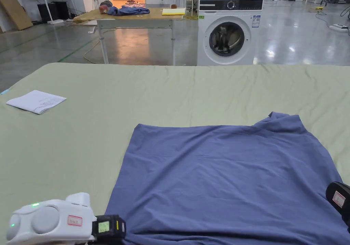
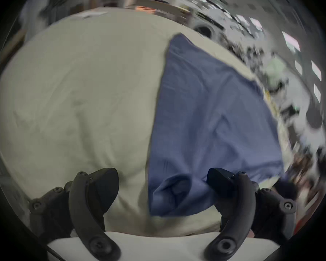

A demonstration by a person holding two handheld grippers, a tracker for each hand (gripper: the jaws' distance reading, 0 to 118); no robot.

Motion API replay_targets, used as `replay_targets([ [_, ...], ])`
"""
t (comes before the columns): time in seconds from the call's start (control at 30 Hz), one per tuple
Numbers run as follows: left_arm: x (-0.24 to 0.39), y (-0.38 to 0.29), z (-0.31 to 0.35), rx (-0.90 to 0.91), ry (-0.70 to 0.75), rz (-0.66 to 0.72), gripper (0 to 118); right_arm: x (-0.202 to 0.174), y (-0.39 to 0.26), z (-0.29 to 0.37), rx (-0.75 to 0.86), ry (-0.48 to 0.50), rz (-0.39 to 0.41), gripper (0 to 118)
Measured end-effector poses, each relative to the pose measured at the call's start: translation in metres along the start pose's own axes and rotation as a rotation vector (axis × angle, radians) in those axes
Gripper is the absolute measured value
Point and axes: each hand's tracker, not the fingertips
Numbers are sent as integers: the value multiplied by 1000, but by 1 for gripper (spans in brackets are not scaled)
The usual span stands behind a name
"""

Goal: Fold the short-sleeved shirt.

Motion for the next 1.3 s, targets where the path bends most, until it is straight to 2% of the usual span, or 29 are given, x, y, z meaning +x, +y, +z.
replay_targets([
  [0.07, 20, -4, 1, -65, 47, -182, 90, -1, -2, 0, -1, -9, 10, 0],
  [0.2, 36, -10, 2, -148, 110, -269, 86, 2, -3, 0, -2, -13, 20, 0],
  [0.33, 39, -18, 11, -124, 119, -275, 66, 7, -5, 1, -7, -38, 12, 0],
  [0.37, 41, -22, 13, -106, 111, -278, 56, 9, -5, 2, -8, -45, 4, 0],
  [0.43, 40, -29, 17, -67, 106, -285, 50, 15, -6, 4, -9, -73, -2, 0],
  [0.47, 41, -31, 21, -38, 102, -272, 42, 20, -6, 4, -13, -91, 0, 0],
  [0.53, 38, -32, 28, 25, 56, -219, 3, 31, -3, 8, -27, -138, 5, 0],
  [0.67, 26, -36, 28, 43, -68, -111, 1, 64, 9, 14, -88, -201, -20, 0],
  [0.8, 31, -37, 47, 127, -79, -106, 0, 105, 13, 9, -341, -232, 10, 1],
  [0.83, 37, -36, 53, 151, -76, -112, 0, 113, 10, 7, -409, -222, 5, 8],
  [0.87, 40, -35, 58, 162, -76, -119, 0, 119, 6, 6, -442, -227, 1, 41],
  [0.9, 41, -34, 61, 178, -81, -120, 0, 129, -1, 3, -487, -237, -9, 80],
  [0.93, 42, -32, 64, 182, -91, -118, 0, 134, -10, -3, -546, -263, -25, 111],
  [0.97, 46, -30, 68, 179, -103, -118, 0, 139, -20, -8, -611, -278, -40, 113],
  [1.0, 50, -29, 70, 182, -106, -123, 0, 145, -29, -12, -604, -237, -65, 108],
  [1.07, 55, -30, 72, 188, -89, -140, 0, 151, -54, -14, -721, -278, -61, 108],
  [1.1, 57, -28, 73, 183, -72, -148, 0, 151, -63, -17, -765, -301, -30, 106],
  [1.17, 60, -28, 72, 170, -40, -168, 0, 149, -68, -30, -848, -293, 44, 88],
  [1.2, 60, -29, 70, 162, -27, -172, 0, 145, -71, -32, -854, -359, 119, 86],
  [1.23, 59, -28, 70, 158, -26, -170, 0, 142, -71, -31, -848, -345, 177, 79],
  [1.27, 57, -28, 70, 154, -27, -166, 0, 140, -66, -29, -842, -327, 161, 52],
  [1.3, 56, -29, 70, 151, -28, -157, 0, 134, -54, -31, -849, -319, 144, 14],
])
